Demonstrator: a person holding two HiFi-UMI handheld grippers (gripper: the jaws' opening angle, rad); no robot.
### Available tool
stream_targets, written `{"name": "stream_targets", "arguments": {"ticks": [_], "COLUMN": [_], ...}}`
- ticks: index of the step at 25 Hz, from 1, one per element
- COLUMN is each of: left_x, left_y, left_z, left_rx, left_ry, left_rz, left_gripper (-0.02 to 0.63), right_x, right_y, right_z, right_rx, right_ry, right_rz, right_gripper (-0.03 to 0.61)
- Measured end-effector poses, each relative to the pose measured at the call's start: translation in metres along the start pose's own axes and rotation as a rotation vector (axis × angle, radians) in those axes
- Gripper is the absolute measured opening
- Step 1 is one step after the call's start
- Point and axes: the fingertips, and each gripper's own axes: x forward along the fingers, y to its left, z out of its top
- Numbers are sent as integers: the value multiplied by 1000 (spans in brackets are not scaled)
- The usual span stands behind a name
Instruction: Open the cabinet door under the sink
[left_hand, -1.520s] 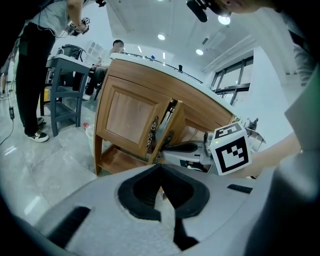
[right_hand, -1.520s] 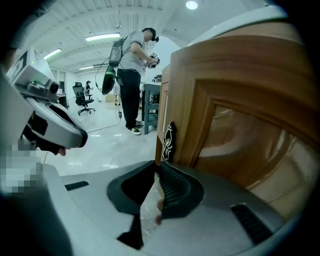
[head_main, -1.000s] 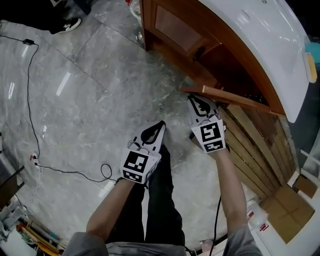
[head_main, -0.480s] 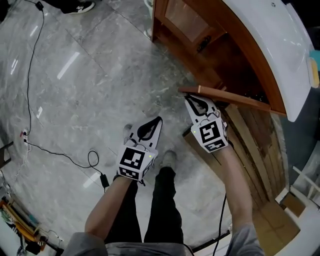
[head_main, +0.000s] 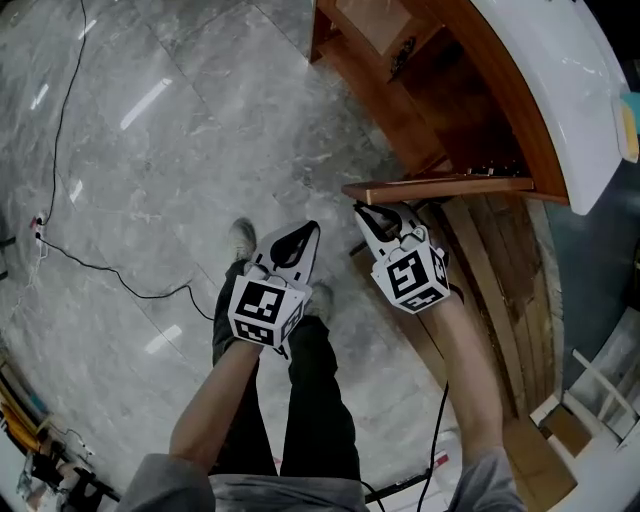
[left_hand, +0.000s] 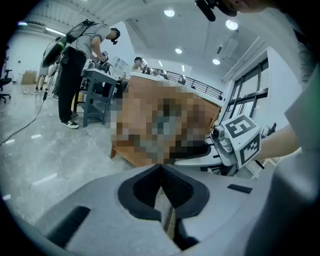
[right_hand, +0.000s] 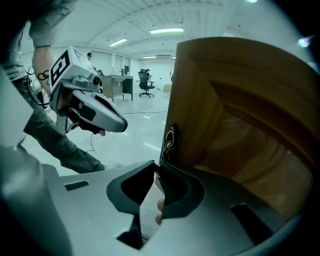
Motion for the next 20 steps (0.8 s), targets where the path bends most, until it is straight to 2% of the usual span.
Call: {"name": "stream_targets", "arguments": {"ticks": [8,20], "left_x": [-6,-21], "left_y": [-38,-81], "left_z": [-16,-28], "left_rx": [0,14], "left_ry": [-4,35], "left_rz": [-10,-36], "left_gripper": [8,8], "right_x": [-28,-67], "right_y": [31,57], "right_z": [-22,-60], "right_rx": [-75,-35], "right_ry": [44,110], "right_rz": [78,74], "right_gripper": [48,66]}}
